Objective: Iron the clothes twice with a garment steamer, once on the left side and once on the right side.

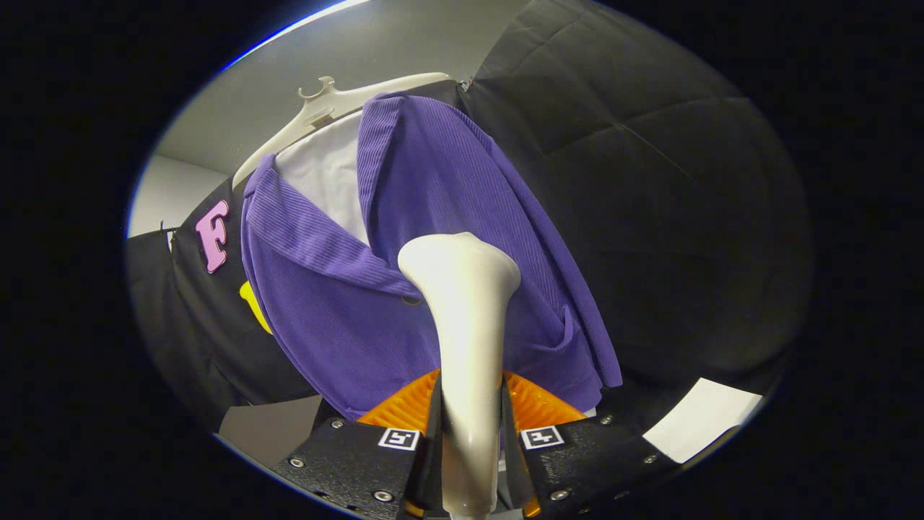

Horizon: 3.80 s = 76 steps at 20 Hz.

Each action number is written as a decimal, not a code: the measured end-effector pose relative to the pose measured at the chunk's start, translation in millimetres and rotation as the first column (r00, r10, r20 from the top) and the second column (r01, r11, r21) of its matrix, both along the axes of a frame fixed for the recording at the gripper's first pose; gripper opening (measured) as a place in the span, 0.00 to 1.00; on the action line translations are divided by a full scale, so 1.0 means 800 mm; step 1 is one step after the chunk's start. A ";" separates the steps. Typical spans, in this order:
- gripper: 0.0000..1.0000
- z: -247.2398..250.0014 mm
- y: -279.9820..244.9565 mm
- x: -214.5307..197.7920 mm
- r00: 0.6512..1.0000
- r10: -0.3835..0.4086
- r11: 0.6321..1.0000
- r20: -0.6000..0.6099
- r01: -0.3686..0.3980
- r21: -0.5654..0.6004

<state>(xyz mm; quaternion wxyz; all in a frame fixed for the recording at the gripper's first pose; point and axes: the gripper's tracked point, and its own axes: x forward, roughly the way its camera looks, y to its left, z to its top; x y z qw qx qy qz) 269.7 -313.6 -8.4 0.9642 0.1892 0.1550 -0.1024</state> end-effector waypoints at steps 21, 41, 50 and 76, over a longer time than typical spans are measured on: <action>0.37 -0.215 0.013 -0.059 0.950 -0.023 0.999 -0.312 0.031 0.019; 0.37 -0.188 0.131 -0.184 0.958 0.086 0.996 -0.272 -0.080 0.032; 0.37 -0.087 0.247 -0.267 0.963 0.233 0.970 -0.135 -0.241 -0.042; 0.37 -0.049 0.347 -0.325 0.927 0.361 0.924 -0.105 -0.371 -0.094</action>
